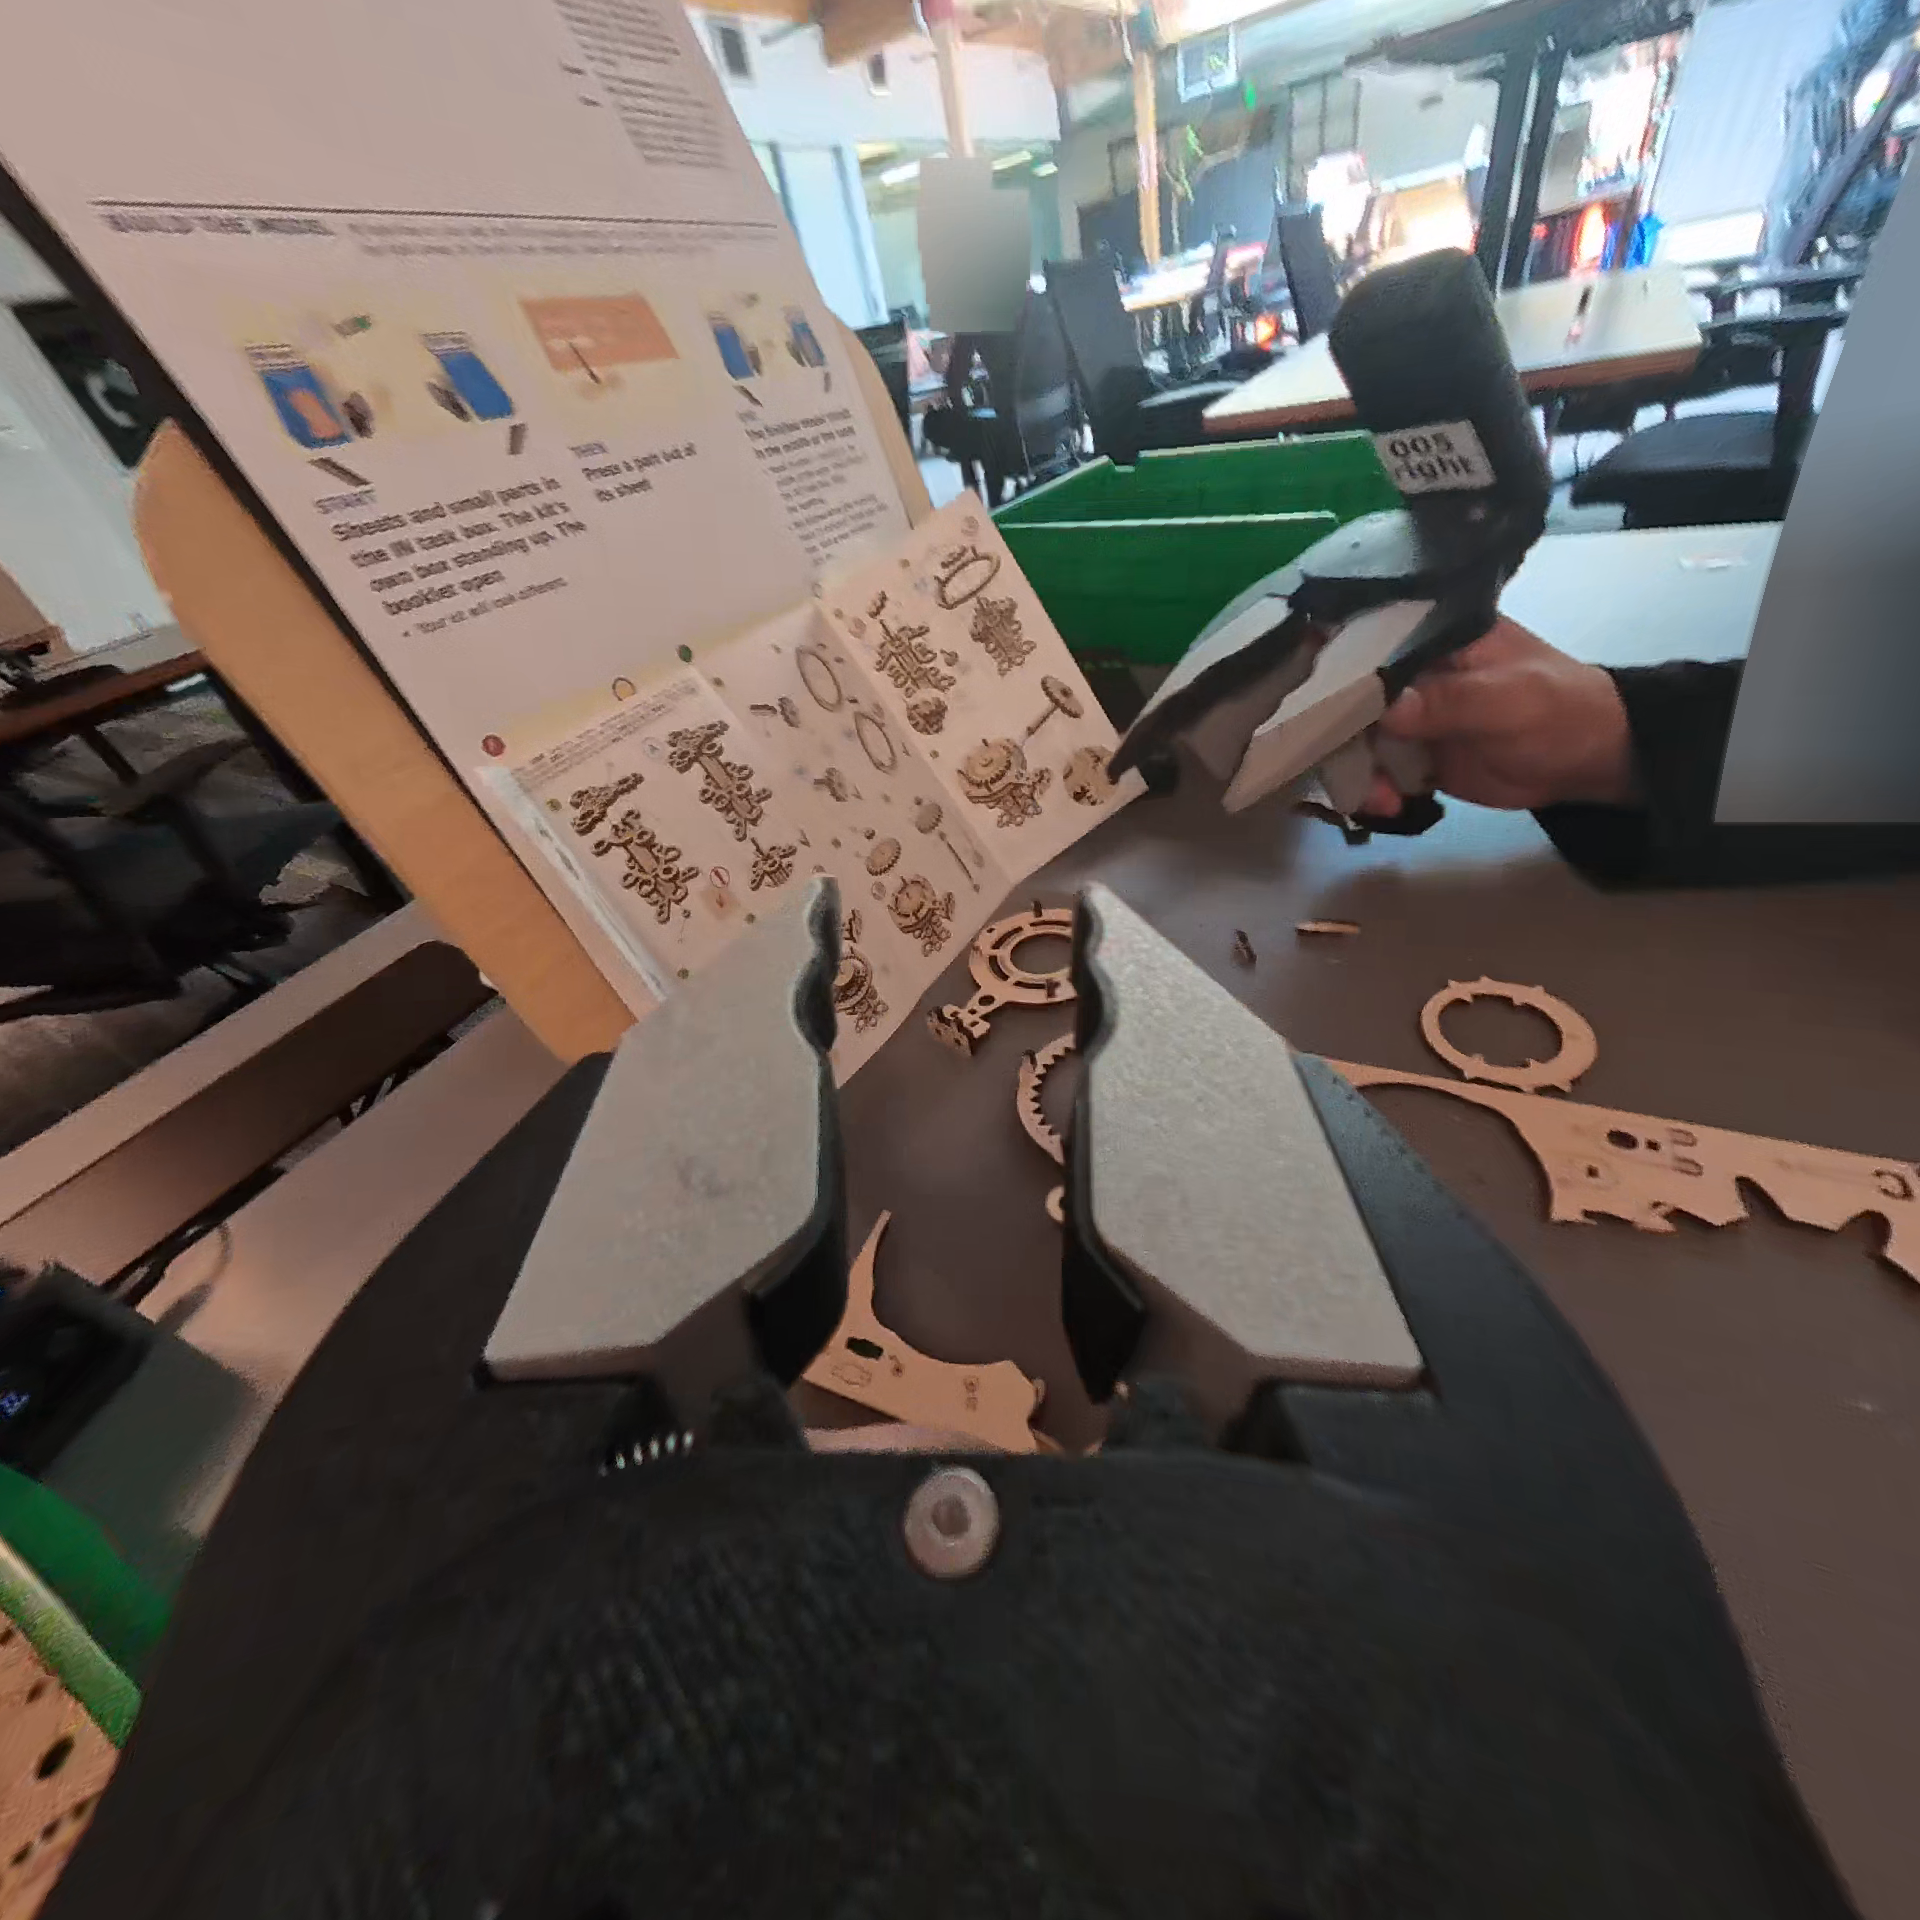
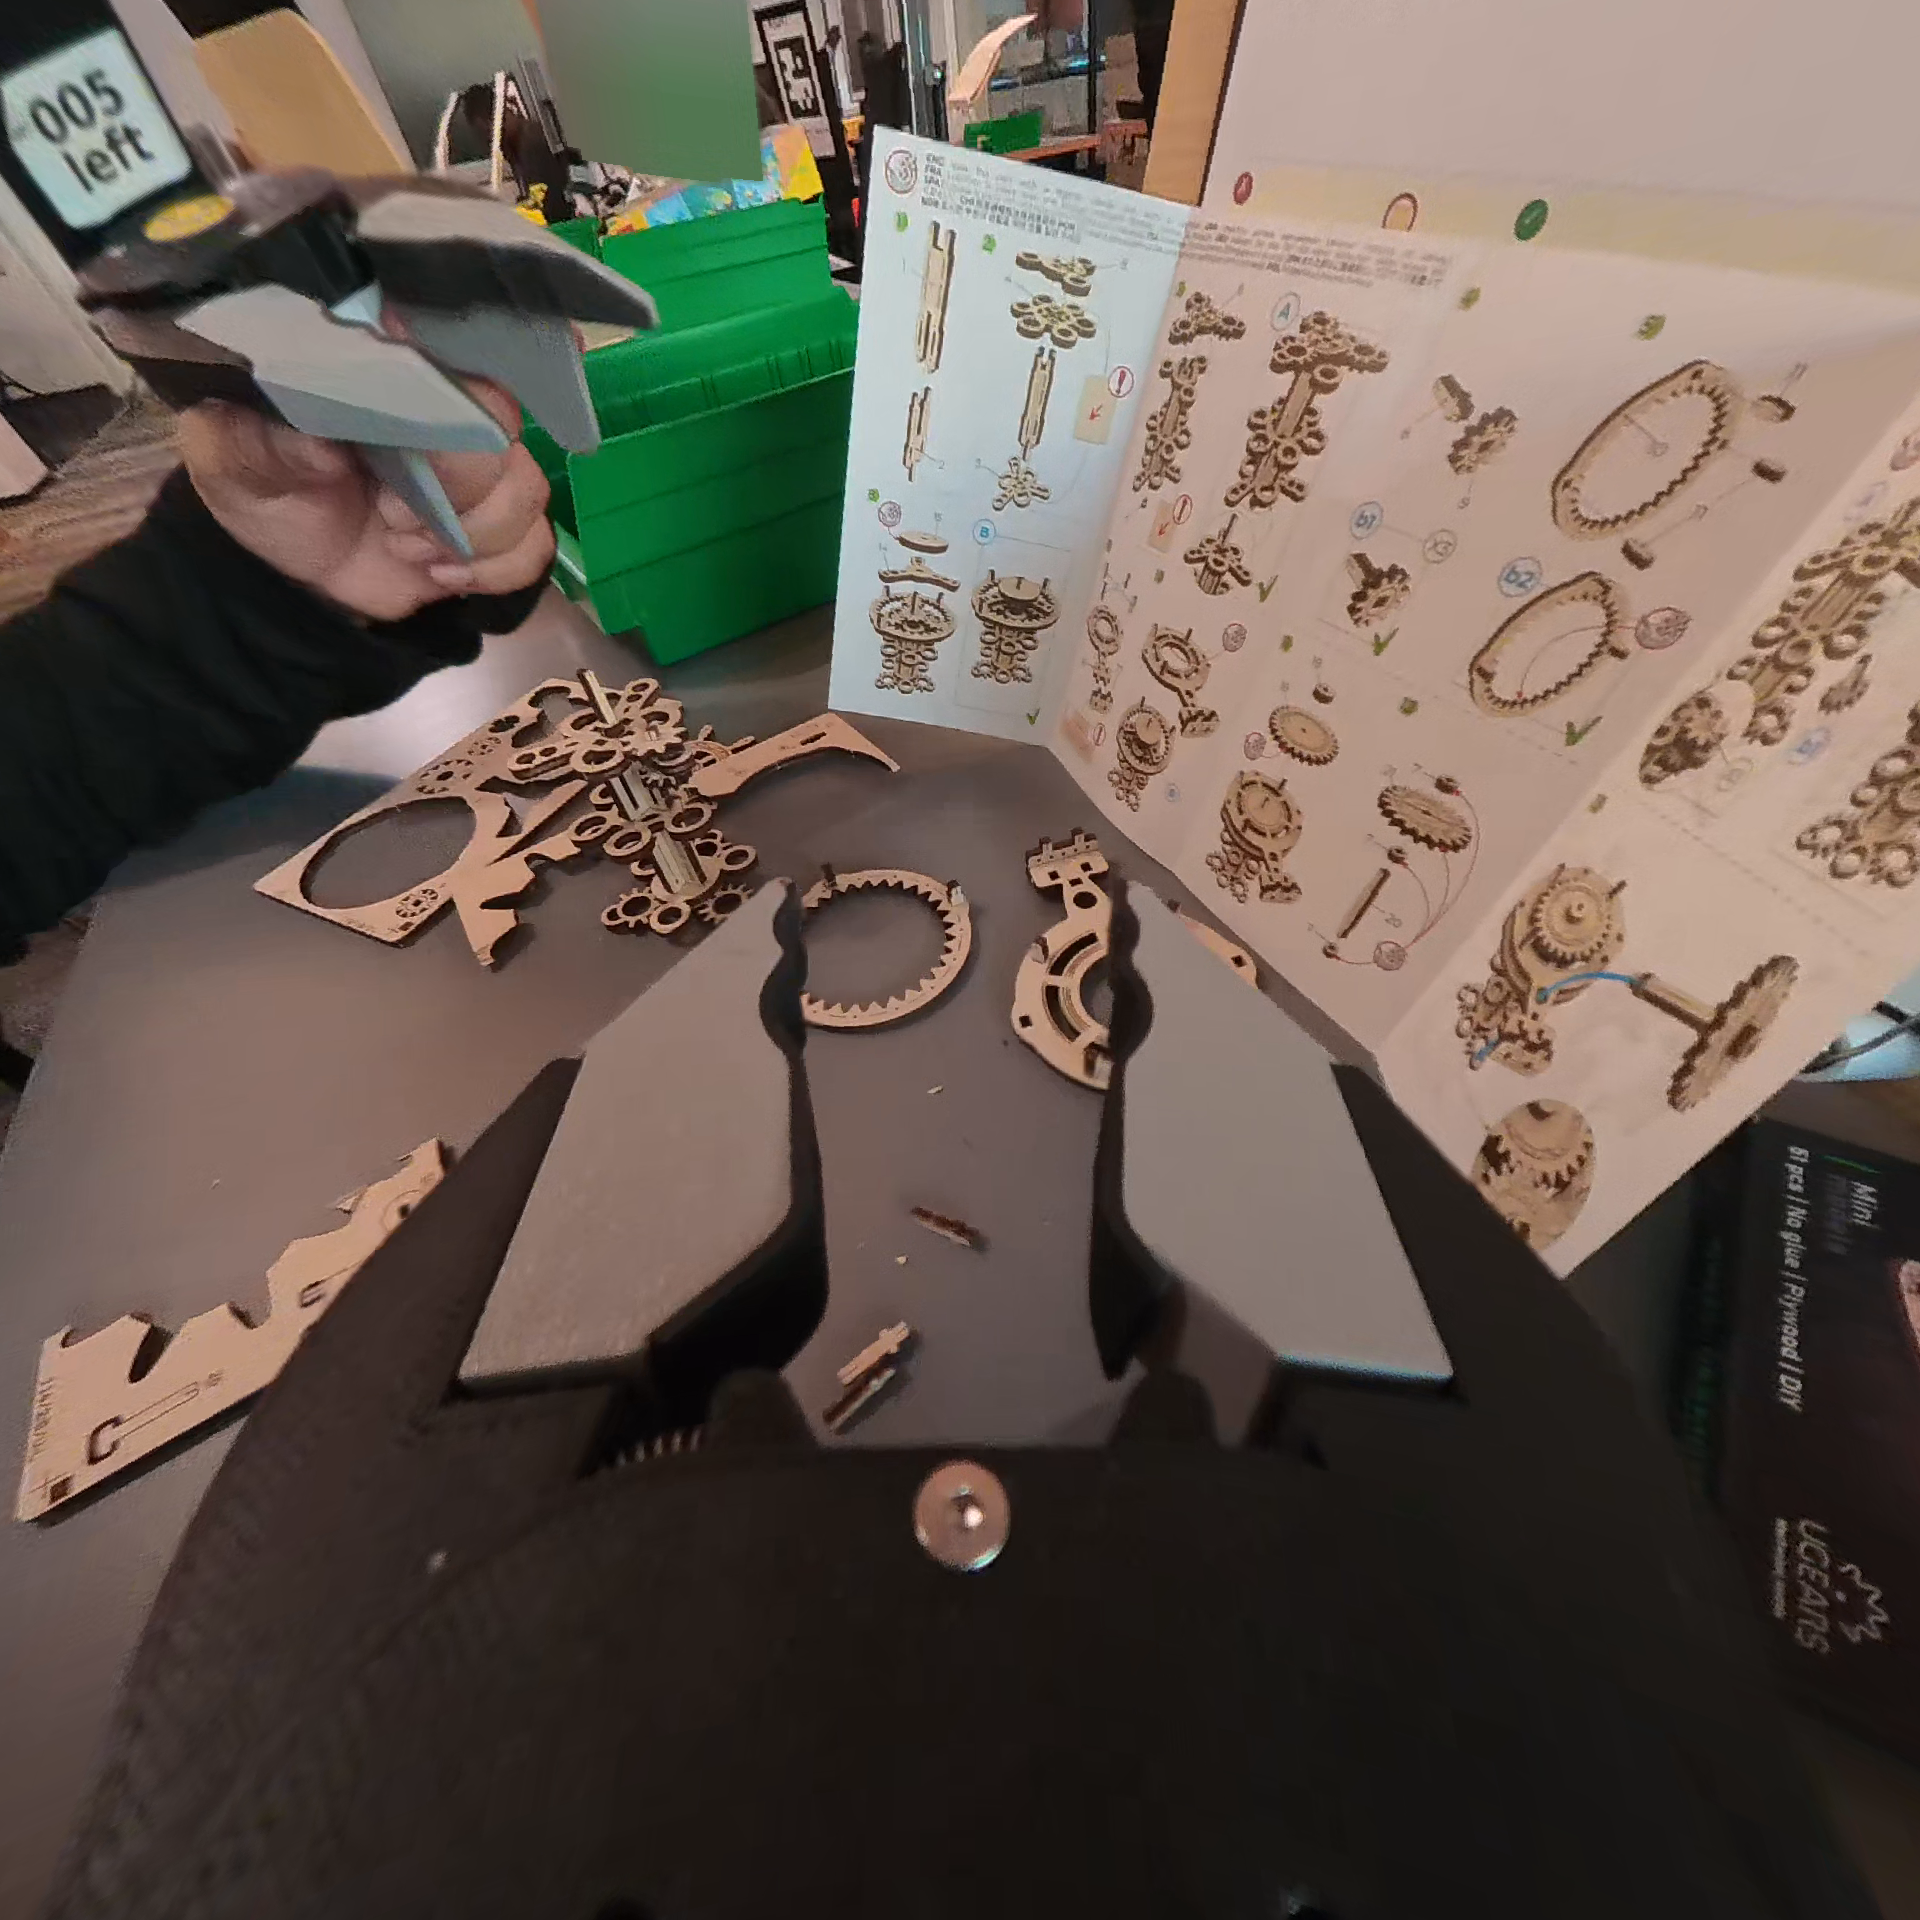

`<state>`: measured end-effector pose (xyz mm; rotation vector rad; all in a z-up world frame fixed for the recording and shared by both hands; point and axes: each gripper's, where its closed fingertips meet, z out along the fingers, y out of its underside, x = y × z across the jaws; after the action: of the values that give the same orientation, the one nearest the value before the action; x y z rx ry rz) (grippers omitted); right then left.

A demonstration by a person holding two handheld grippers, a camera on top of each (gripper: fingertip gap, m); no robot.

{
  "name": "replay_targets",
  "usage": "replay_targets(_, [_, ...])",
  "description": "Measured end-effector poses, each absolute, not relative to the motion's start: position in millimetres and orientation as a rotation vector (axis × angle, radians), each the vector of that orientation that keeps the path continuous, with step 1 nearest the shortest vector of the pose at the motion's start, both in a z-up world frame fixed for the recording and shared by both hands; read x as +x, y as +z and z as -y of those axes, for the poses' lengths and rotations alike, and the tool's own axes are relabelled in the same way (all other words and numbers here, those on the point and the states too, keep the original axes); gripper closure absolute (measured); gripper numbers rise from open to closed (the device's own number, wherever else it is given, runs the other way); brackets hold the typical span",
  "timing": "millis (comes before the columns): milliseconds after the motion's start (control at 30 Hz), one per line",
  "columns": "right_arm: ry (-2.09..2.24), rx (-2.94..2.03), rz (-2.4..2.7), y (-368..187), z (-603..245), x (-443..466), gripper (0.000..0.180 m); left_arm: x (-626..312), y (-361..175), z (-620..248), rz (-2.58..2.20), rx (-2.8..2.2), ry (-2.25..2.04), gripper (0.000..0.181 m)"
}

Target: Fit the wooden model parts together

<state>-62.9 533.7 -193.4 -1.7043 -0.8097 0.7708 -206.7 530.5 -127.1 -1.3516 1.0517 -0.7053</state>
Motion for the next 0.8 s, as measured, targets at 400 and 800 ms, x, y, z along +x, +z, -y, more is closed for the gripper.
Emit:
replay_targets(400, [0.694,-1.647,0.858,-199,-547,-75,0.135,-227,-163,-559,-0.92,-1.593,-0.58,0.152])
replay_targets(800, [0.784,-1.642,0.854,-198,-545,-79,0.134,-220,-175,-557,-0.887,-1.649,-0.603,0.153])
